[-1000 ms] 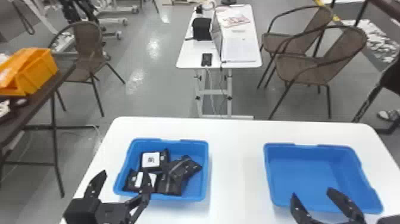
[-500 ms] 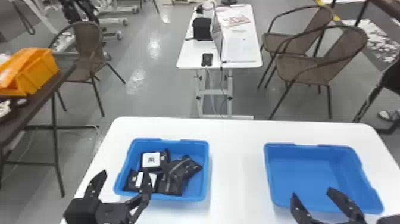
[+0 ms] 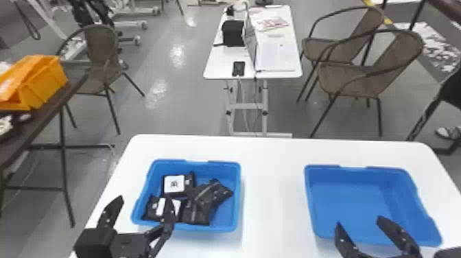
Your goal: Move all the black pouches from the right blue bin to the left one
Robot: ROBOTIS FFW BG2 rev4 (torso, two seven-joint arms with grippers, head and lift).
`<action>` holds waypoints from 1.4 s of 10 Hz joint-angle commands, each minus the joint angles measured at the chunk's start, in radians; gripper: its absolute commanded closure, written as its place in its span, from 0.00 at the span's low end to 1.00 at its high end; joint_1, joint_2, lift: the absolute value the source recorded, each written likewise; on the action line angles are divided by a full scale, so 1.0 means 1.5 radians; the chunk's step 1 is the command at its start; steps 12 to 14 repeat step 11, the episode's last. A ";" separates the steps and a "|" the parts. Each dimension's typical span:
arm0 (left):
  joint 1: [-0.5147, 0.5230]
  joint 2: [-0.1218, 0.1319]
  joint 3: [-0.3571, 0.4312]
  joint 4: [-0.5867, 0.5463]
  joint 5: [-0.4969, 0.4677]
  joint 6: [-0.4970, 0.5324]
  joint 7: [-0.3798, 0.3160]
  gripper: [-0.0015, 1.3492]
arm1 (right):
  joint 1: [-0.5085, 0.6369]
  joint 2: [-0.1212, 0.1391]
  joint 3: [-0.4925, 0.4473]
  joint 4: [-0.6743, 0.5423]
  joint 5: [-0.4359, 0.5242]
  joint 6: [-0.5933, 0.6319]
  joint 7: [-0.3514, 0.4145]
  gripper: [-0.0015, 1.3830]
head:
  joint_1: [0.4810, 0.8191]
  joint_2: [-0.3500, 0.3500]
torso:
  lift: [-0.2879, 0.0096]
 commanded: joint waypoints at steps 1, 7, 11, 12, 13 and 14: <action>0.000 0.000 0.001 0.000 0.000 -0.001 0.000 0.11 | 0.000 0.003 0.000 -0.001 0.001 0.000 0.000 0.11 | 0.63 0.65 | 1.00; 0.000 0.001 -0.001 -0.001 0.000 0.002 0.000 0.11 | -0.001 0.003 0.000 -0.002 0.003 0.005 0.000 0.11 | 0.63 0.65 | 1.00; 0.000 0.006 -0.003 -0.001 0.001 0.002 0.000 0.11 | -0.001 0.003 0.000 -0.002 0.003 0.005 0.000 0.11 | 0.63 0.65 | 1.00; 0.000 0.006 -0.003 -0.001 0.001 0.002 0.000 0.11 | -0.001 0.003 0.000 -0.002 0.003 0.005 0.000 0.11 | 0.63 0.65 | 1.00; 0.000 0.006 -0.003 -0.001 0.001 0.002 0.000 0.11 | -0.001 0.003 0.000 -0.002 0.003 0.005 0.000 0.11 | 0.63 0.65 | 1.00; 0.000 0.006 -0.003 -0.001 0.001 0.002 0.000 0.11 | -0.001 0.003 0.000 -0.002 0.003 0.005 0.000 0.11 | 0.63 0.65 | 1.00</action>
